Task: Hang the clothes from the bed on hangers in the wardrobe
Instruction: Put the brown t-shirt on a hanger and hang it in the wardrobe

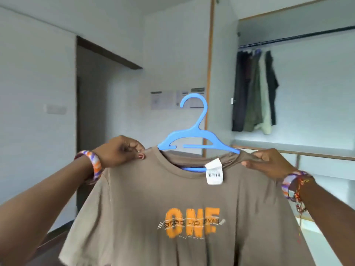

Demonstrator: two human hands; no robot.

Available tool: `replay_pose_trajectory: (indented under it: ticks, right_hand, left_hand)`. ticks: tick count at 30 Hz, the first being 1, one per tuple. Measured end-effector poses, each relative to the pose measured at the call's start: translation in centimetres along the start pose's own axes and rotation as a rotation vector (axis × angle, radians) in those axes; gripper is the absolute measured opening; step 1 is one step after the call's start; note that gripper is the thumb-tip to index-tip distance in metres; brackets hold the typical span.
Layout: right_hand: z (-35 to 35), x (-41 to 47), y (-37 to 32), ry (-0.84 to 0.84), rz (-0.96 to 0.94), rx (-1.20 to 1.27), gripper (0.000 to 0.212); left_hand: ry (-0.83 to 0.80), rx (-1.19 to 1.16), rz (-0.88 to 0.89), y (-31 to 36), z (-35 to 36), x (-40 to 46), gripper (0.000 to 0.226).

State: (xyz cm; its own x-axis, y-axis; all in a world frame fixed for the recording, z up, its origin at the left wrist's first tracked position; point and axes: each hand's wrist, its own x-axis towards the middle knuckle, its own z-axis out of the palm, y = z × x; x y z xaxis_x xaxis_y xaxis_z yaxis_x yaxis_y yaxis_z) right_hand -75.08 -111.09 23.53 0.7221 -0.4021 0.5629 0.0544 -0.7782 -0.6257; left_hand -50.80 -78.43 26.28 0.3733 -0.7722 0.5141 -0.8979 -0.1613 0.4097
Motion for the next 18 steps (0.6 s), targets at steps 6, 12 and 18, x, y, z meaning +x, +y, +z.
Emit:
replay_pose_trajectory:
  ticks: [6,12,18]
  right_hand:
    - [-6.6,4.6,8.1,0.226,0.132,0.053,0.023]
    - [-12.6,7.1,15.3,0.248,0.242,0.289,0.089]
    - [-19.2,8.2,21.0,0.578,0.139,0.390,0.085]
  left_hand:
    - [0.135,-0.163,0.044,-2.7,10.2,14.4,0.025]
    - [0.132,-0.306,0.205,-2.0,17.3,26.9,0.016]
    - [-0.031,-0.353,0.327,1.0,25.5,39.7,0.022]
